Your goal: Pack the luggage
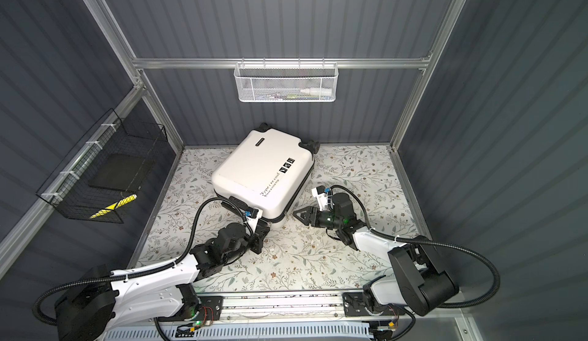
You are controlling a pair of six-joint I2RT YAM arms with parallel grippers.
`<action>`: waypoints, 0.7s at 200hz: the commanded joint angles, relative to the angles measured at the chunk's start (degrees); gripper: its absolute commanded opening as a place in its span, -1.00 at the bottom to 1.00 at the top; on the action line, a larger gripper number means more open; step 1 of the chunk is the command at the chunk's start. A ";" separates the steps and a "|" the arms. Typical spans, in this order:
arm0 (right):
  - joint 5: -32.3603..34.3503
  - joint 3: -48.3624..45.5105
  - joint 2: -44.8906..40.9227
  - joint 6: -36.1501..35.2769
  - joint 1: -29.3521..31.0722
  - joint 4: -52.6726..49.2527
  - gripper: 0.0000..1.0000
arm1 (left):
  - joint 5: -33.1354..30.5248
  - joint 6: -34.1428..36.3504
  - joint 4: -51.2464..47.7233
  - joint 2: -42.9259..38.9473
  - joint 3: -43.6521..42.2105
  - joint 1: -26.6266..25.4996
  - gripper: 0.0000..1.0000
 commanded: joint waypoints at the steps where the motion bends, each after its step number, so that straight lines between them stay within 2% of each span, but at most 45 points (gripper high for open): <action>1: -2.67 0.25 2.48 -4.28 0.31 2.13 0.25 | 3.46 0.31 0.93 0.47 2.48 -1.10 -1.00; 58: -4.26 3.70 9.53 -4.51 2.64 5.37 0.28 | 3.39 0.20 0.84 0.62 2.74 -1.13 -1.00; 140: -6.28 8.27 15.30 -4.13 3.91 6.89 0.27 | 3.35 0.78 -0.52 1.28 4.24 -1.06 -1.00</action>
